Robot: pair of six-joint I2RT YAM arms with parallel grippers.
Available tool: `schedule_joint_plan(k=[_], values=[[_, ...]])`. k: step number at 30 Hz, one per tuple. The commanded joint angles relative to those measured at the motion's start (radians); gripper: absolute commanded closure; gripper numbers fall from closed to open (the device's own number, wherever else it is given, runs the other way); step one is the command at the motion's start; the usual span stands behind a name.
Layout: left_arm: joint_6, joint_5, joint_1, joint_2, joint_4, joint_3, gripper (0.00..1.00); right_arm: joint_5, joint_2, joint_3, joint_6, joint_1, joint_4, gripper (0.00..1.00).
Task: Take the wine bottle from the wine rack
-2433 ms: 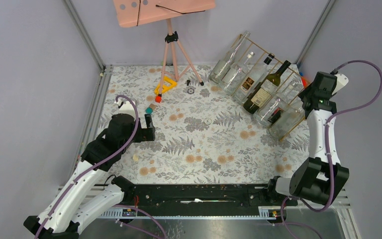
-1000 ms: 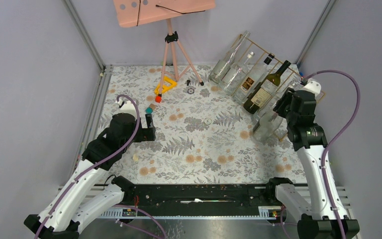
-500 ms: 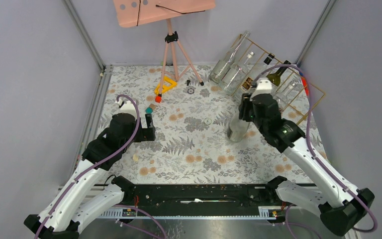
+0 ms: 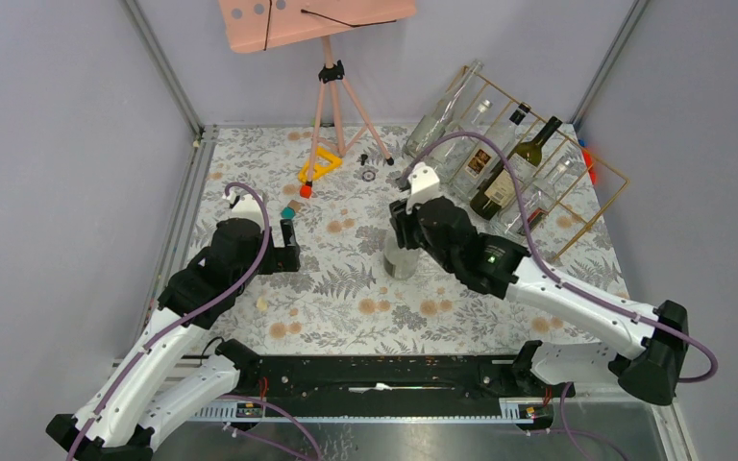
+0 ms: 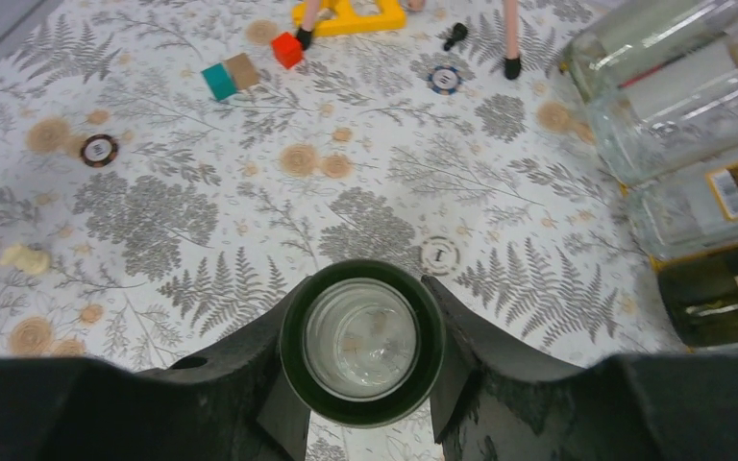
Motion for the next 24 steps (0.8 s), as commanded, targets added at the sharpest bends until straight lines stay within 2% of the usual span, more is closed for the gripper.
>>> schedule_joint_plan(k=[1, 6, 13, 17, 19, 20, 21, 24], values=[[0.012, -0.017, 0.0, -0.016, 0.048, -0.005, 0.01, 0.072, 0.006, 0.06, -0.037, 0.07, 0.287, 1.0], [0.012, -0.015, 0.0, -0.017, 0.048, -0.006, 0.01, 0.071, 0.04, 0.042, -0.024, 0.115, 0.32, 1.0], [0.012, -0.011, 0.0, -0.019, 0.049, -0.006, 0.01, 0.064, 0.076, 0.005, 0.008, 0.135, 0.335, 0.9], [0.014, -0.009, 0.0, -0.019, 0.049, -0.006, 0.01, 0.063, 0.085, -0.033, 0.024, 0.146, 0.352, 0.8], [0.014, -0.009, 0.0, -0.021, 0.049, -0.006, 0.01, 0.067, 0.085, -0.051, 0.035, 0.151, 0.361, 0.73], [0.014, -0.009, 0.0, -0.021, 0.049, -0.006, 0.01, 0.068, 0.081, -0.063, 0.04, 0.153, 0.369, 0.66], [0.014, -0.009, 0.0, -0.022, 0.049, -0.006, 0.01, 0.067, 0.079, -0.072, 0.047, 0.154, 0.374, 0.55], [0.014, -0.009, 0.0, -0.022, 0.049, -0.006, 0.01, 0.061, 0.062, -0.085, 0.056, 0.155, 0.382, 0.39]])
